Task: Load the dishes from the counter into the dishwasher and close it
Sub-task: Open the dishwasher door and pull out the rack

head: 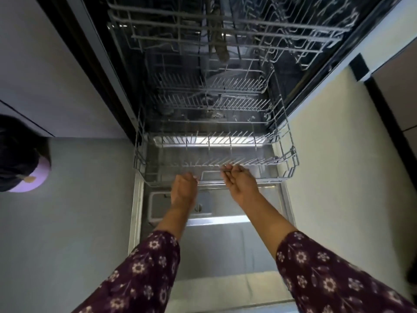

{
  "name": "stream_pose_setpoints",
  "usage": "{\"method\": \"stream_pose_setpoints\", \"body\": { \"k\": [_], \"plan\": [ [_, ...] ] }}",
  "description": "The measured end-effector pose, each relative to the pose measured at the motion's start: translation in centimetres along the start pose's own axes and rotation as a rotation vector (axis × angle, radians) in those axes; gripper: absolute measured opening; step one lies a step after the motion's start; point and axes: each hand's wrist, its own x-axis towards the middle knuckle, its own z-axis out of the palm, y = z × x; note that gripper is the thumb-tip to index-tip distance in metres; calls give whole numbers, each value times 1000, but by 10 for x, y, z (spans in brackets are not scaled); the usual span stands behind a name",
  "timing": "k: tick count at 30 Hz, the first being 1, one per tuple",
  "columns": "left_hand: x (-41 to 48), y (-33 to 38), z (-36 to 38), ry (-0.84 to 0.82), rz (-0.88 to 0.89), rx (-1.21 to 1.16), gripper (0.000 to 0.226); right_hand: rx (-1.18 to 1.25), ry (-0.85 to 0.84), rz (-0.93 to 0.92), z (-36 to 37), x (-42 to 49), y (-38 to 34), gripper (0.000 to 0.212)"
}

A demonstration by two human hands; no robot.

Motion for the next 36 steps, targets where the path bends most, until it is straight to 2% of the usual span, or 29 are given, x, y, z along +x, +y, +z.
{"method": "stream_pose_setpoints", "body": {
  "k": [6,15,23,27,31,34,36],
  "plan": [
    [-73,-38,15,-60,44,167,30,-29,28,18,-57,-65,38,26],
    [-153,-84,32,-184,51,225,30,-42,59,27,-116,-134,81,21],
    [-197,-107,44,-200,95,269,26,-46,79,20,-144,-174,102,17],
    [-207,-107,45,-161,102,270,31,-90,81,33,-145,-181,98,19],
    [-208,-109,43,-198,110,282,34,-133,110,52,-139,-184,95,17],
    [-215,-105,30,-209,138,264,33,-294,165,140,-135,-187,82,11],
    [-210,-97,15,-195,136,226,30,-536,159,292,-126,-190,65,25]
  ]
}}
